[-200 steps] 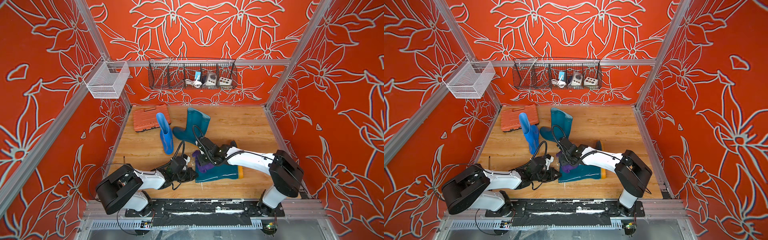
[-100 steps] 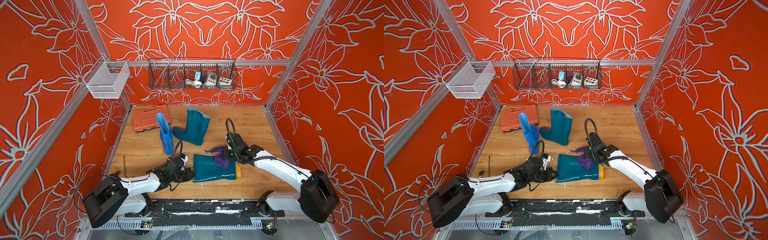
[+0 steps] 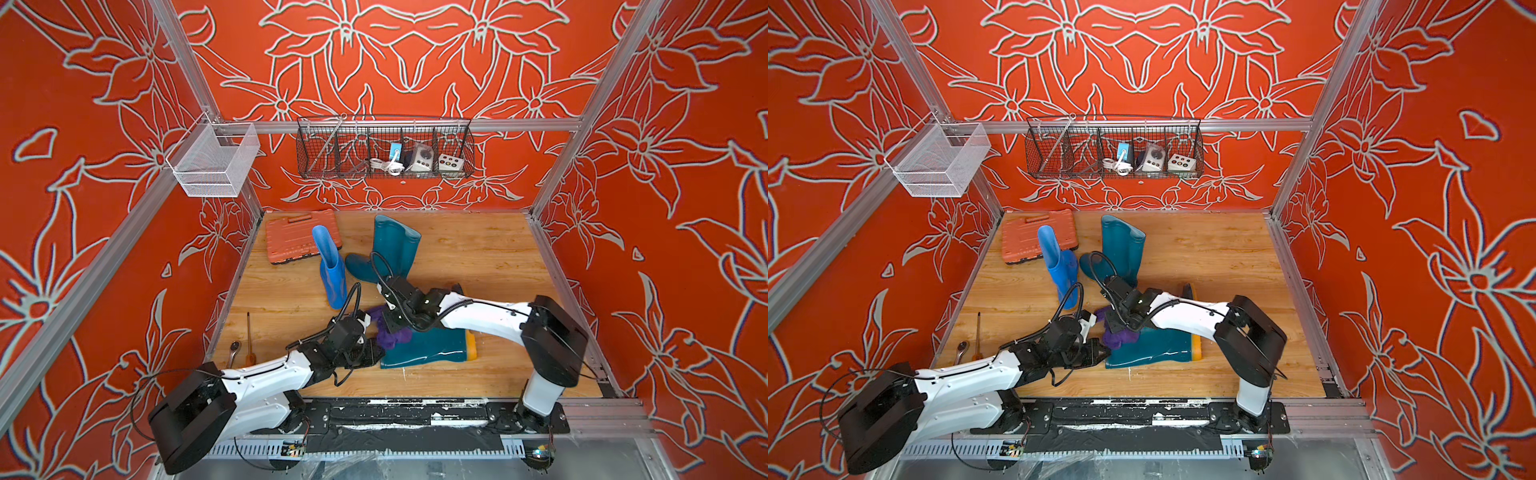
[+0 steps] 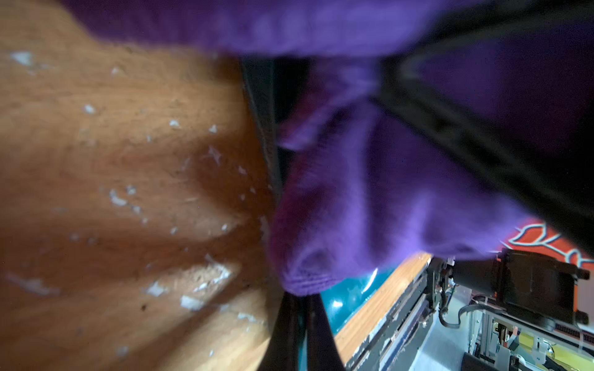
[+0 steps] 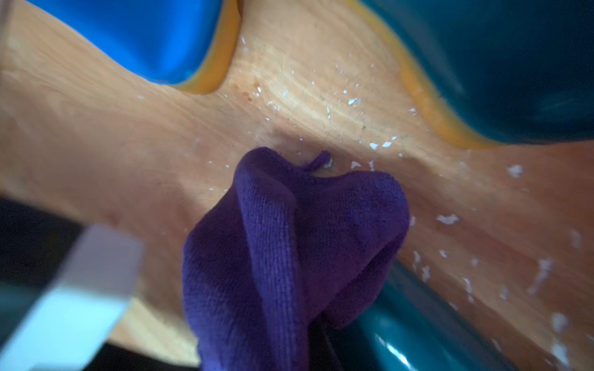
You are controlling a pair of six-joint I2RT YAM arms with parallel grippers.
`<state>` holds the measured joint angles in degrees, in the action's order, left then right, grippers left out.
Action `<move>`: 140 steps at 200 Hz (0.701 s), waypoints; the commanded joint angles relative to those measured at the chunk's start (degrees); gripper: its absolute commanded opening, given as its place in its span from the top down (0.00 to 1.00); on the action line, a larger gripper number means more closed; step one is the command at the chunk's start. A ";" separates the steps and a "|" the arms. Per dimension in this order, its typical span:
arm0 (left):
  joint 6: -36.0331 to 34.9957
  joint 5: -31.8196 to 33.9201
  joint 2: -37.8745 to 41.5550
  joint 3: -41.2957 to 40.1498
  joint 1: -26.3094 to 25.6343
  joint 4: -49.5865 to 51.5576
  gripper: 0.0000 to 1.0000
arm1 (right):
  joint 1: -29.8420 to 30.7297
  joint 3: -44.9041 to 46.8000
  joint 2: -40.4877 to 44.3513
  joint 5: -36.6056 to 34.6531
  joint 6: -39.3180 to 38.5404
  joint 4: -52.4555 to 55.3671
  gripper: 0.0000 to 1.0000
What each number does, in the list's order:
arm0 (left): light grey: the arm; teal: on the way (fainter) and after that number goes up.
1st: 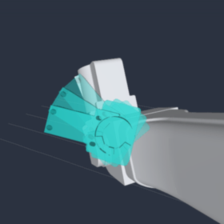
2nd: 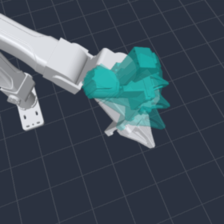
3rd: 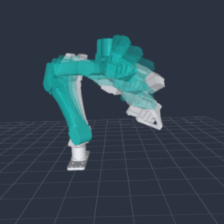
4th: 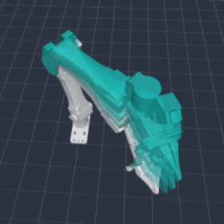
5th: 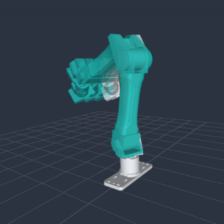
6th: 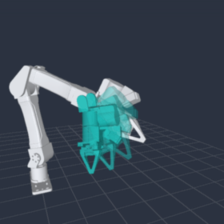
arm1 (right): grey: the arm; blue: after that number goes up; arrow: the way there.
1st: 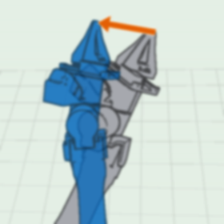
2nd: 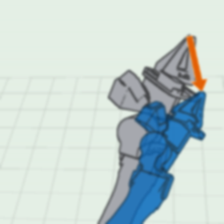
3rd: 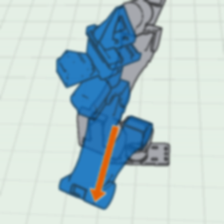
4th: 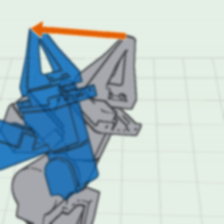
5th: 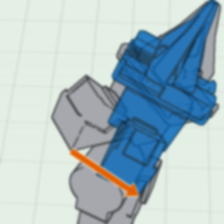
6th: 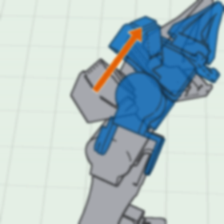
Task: Wipe the rubber boots with a cloth
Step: Wipe the dirt off the rubber boot.
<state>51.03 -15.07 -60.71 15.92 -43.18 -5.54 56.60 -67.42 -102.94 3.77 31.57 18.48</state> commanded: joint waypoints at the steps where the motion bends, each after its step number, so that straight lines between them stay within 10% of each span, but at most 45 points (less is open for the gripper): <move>1: 0.04 1.56 3.48 -0.72 -0.02 5.52 1.00 | -2.80 0.68 0.22 -1.45 -0.86 3.26 1.00; 64: 0.96 1.38 5.27 -1.61 0.11 5.70 1.00 | -17.48 18.90 21.10 -4.32 -3.45 8.85 1.00; 140: 3.01 2.04 4.46 -1.98 -0.02 2.46 1.00 | -1.58 1.59 5.96 0.15 0.94 3.55 1.00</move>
<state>52.62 -14.15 -55.64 14.87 -43.18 -1.85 53.08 -60.73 -92.09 1.65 30.92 22.98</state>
